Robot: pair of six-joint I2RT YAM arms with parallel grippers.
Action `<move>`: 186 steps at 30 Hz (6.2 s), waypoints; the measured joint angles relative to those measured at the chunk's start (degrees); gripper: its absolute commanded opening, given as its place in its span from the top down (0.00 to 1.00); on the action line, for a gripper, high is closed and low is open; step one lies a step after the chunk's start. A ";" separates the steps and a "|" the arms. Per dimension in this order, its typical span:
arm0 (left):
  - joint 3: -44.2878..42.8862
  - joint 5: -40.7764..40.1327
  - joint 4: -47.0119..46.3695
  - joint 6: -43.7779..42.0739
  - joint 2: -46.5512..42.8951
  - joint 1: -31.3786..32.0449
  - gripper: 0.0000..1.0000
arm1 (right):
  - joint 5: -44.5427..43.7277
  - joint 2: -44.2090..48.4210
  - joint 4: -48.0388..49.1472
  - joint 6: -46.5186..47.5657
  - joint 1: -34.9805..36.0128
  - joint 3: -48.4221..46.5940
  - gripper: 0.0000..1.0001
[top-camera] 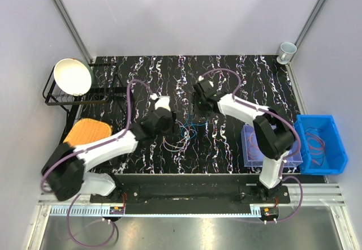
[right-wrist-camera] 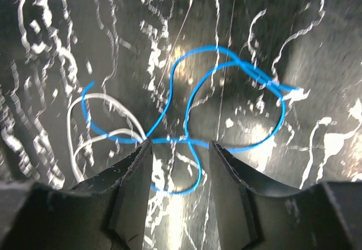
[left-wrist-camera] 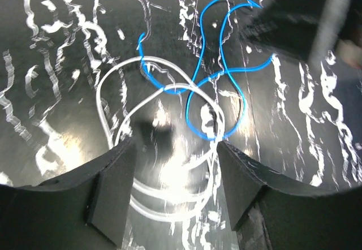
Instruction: Untangle the cables
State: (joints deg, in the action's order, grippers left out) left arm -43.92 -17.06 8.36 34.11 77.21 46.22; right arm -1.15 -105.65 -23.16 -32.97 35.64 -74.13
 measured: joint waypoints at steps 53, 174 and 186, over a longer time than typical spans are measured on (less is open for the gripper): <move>-2.78 -10.64 38.77 -5.16 -42.49 1.31 0.29 | -22.14 -3.93 -23.23 6.23 5.20 -28.83 1.00; -1.40 -7.82 39.98 -6.43 -52.17 2.89 0.08 | -58.42 43.52 -18.01 17.51 -53.18 1.44 0.52; -1.40 -8.50 40.00 -6.40 -52.04 3.61 0.08 | -58.97 45.29 -16.44 16.65 -53.62 1.90 0.01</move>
State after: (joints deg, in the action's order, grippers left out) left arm -45.32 -25.56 48.36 27.70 25.17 49.82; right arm -60.12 -60.36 -39.59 -16.32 -17.98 -72.23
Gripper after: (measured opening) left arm 0.922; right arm 0.994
